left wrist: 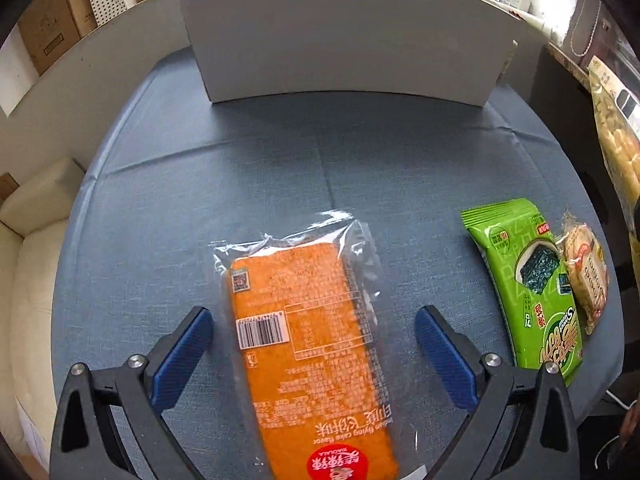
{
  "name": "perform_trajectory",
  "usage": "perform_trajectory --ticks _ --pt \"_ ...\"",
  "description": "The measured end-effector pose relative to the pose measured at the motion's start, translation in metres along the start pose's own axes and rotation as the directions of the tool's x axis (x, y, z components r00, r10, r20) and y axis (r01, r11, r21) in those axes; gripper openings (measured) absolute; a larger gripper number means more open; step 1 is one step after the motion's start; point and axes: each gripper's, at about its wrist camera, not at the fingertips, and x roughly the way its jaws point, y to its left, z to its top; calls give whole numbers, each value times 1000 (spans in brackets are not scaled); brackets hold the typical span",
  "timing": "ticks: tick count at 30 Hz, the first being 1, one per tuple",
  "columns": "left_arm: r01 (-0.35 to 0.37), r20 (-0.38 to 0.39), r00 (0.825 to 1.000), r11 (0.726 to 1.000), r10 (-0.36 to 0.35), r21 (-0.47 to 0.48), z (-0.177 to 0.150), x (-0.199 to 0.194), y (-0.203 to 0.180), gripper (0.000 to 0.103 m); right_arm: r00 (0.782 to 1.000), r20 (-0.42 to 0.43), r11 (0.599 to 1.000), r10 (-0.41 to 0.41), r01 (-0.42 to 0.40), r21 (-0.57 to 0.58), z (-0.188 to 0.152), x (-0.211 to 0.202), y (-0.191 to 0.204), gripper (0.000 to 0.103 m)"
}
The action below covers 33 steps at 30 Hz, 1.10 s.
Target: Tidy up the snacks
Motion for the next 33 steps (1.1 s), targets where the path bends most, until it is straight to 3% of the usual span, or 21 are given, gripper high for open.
perform_trajectory --ticks 5,10,17,23,30,31,32,33 --pt "-1 38 999 1000 0 26 -4 -14 -1 67 1000 5 1000 3 -3 11 -2 -3 -3 82" --pt "61 62 996 998 -62 19 -10 -35 10 61 1000 14 1000 5 -5 11 -4 -7 -4 82" --pt "102 167 981 995 -99 -7 2 -79 32 61 1000 12 1000 15 -15 -3 1 -4 0 82" --pt "114 260 959 993 -110 -2 48 -118 44 61 998 52 999 20 -17 -50 33 -5 6 82" --pt "108 375 920 994 -112 34 132 -150 47 62 995 101 999 24 -19 -45 110 12 -5 82" --pt "108 387 915 993 -115 39 147 -149 47 60 994 105 999 26 -22 -36 123 18 -8 82" --pt "116 403 907 992 -123 41 160 -150 48 47 994 106 999 25 -22 -30 135 25 -11 82" --pt "114 420 899 993 -120 39 174 -149 50 42 994 107 1000 20 -17 -25 147 32 -14 82"
